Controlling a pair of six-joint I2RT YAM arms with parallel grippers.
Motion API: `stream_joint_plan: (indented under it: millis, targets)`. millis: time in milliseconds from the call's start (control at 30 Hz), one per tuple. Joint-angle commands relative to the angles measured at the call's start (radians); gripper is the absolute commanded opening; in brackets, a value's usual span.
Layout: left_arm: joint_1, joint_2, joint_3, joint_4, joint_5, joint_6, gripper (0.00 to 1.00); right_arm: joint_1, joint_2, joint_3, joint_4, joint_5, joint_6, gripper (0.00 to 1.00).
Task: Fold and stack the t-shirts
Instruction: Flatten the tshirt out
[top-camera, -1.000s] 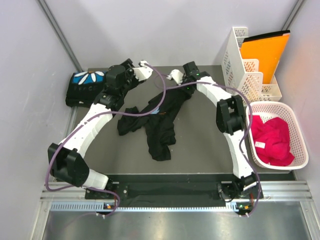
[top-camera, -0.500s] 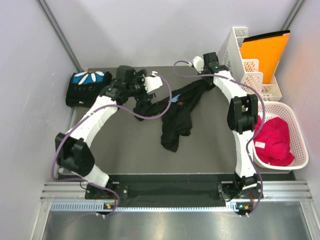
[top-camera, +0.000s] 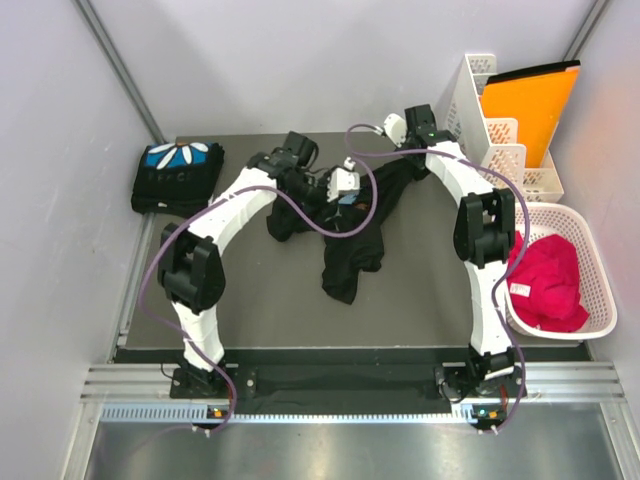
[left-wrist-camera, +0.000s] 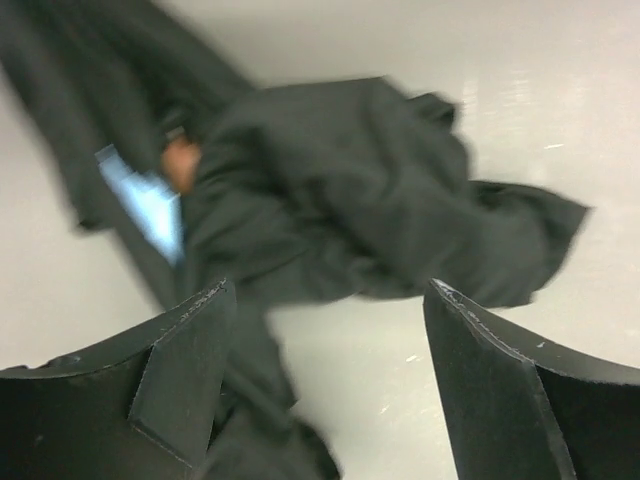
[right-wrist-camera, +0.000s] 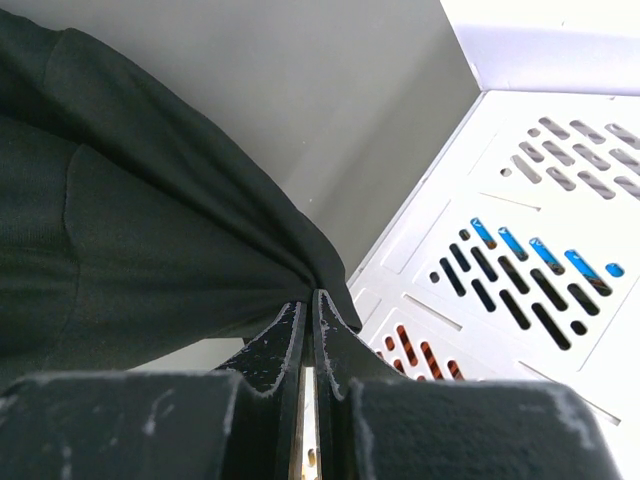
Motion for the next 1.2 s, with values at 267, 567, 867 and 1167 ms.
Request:
stream_joint_plan:
  millis: [267, 567, 867, 1167]
  targets:
    - [-0.132, 0.158, 0.046, -0.064, 0.002, 0.065, 0.8, 0.004, -0.011, 0.056, 0.022, 0.013, -0.013, 0.0]
    - [-0.18, 0.287, 0.117, -0.056, -0.114, 0.051, 0.72, 0.004, -0.031, 0.048, 0.023, -0.007, -0.005, 0.0]
    - [-0.201, 0.319, 0.177, -0.178, -0.312, 0.181, 0.0, 0.002, -0.034, 0.05, 0.038, -0.002, -0.017, 0.0]
    - [-0.12, 0.241, 0.185, -0.324, -0.646, 0.336, 0.0, -0.004, -0.043, 0.048, 0.04, -0.004, -0.027, 0.0]
